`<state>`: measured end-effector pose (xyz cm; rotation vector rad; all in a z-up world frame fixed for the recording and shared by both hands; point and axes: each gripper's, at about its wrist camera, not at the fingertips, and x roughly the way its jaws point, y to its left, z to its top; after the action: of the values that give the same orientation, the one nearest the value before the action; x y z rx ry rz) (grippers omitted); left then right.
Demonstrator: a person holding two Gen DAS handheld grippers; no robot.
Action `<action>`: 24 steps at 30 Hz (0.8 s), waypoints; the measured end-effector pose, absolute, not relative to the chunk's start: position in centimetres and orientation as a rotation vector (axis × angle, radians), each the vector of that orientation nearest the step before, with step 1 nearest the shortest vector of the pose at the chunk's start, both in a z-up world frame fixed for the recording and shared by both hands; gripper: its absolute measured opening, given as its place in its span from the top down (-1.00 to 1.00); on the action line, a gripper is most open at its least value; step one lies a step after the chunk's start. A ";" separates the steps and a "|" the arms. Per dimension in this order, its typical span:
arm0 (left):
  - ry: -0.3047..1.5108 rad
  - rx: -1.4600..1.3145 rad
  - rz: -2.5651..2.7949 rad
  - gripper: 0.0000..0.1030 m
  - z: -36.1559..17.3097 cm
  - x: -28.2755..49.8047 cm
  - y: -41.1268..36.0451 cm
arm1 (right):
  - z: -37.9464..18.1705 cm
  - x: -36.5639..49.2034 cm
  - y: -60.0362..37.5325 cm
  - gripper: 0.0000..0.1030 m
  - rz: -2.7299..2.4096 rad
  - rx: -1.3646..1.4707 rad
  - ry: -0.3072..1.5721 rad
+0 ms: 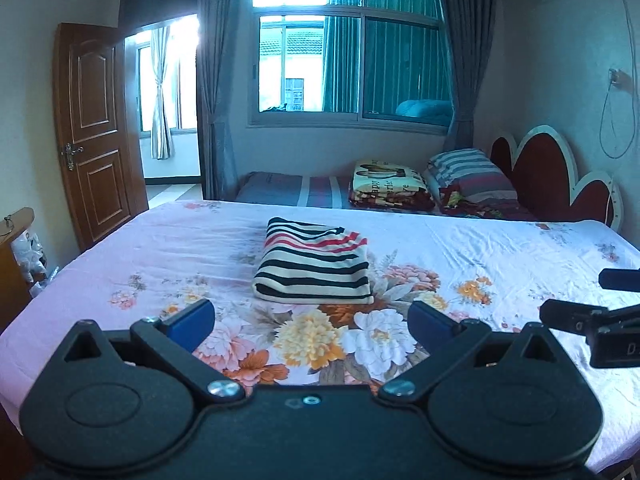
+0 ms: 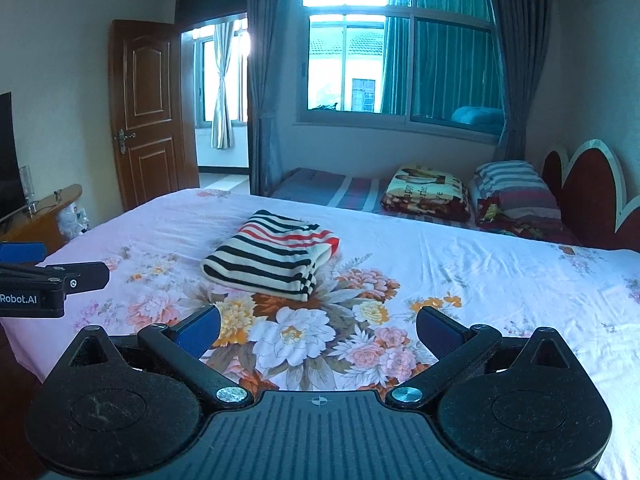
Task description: Fold small clothes
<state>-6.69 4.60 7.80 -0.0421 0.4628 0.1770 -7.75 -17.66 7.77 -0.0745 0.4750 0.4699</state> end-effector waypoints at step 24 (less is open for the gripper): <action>0.441 -0.040 0.198 -0.98 8.2 -6.0 4.8 | 7.6 -7.3 -18.2 -0.99 0.462 -0.062 0.468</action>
<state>-6.03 4.77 8.19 -0.0402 0.4411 0.1980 -7.26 -18.16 7.64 -0.0618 0.4678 0.4616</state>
